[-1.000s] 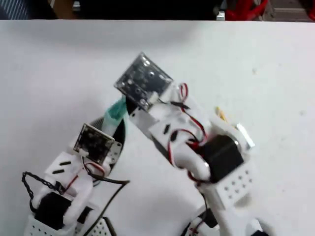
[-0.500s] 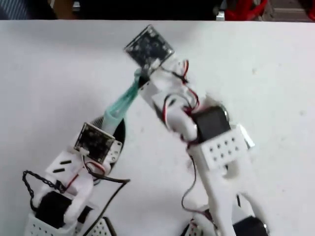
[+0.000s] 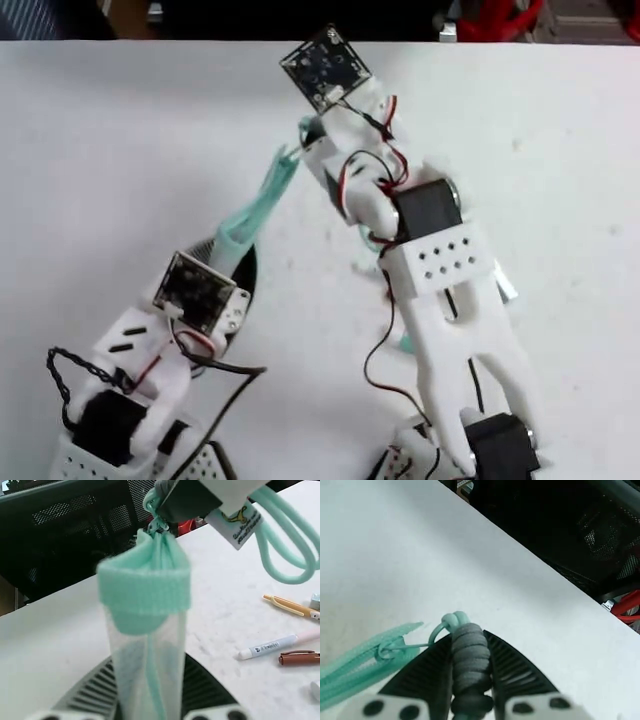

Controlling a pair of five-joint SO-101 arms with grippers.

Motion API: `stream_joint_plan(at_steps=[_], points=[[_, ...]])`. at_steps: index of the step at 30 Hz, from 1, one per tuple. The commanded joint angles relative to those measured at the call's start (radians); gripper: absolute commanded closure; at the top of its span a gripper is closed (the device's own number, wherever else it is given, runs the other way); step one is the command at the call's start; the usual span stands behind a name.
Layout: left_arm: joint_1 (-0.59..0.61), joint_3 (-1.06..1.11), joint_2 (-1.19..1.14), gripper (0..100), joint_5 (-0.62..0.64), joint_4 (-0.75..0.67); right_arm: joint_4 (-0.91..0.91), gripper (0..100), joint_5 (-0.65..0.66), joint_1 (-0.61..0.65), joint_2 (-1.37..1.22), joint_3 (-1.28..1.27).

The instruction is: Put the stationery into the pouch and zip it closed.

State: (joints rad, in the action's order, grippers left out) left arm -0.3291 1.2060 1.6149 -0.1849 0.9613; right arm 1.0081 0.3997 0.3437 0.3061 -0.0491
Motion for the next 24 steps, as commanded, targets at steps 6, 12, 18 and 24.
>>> stream_joint_plan(at_steps=[6,12,18,24], points=[[0.033,-0.006,0.015,80,0.071,-0.009,0.07,98.1,-0.017,0.064,0.174,0.021],[0.111,-0.038,0.015,75,0.092,0.008,0.093,98.1,-0.017,0.157,0.259,0.029],[0.111,-0.043,0.015,76,0.087,0.009,0.2,98.1,-0.02,0.182,0.197,0.213],[0.111,-0.038,0.015,79,0.084,0.002,0.306,98.1,-0.055,0.174,0.085,0.327]])
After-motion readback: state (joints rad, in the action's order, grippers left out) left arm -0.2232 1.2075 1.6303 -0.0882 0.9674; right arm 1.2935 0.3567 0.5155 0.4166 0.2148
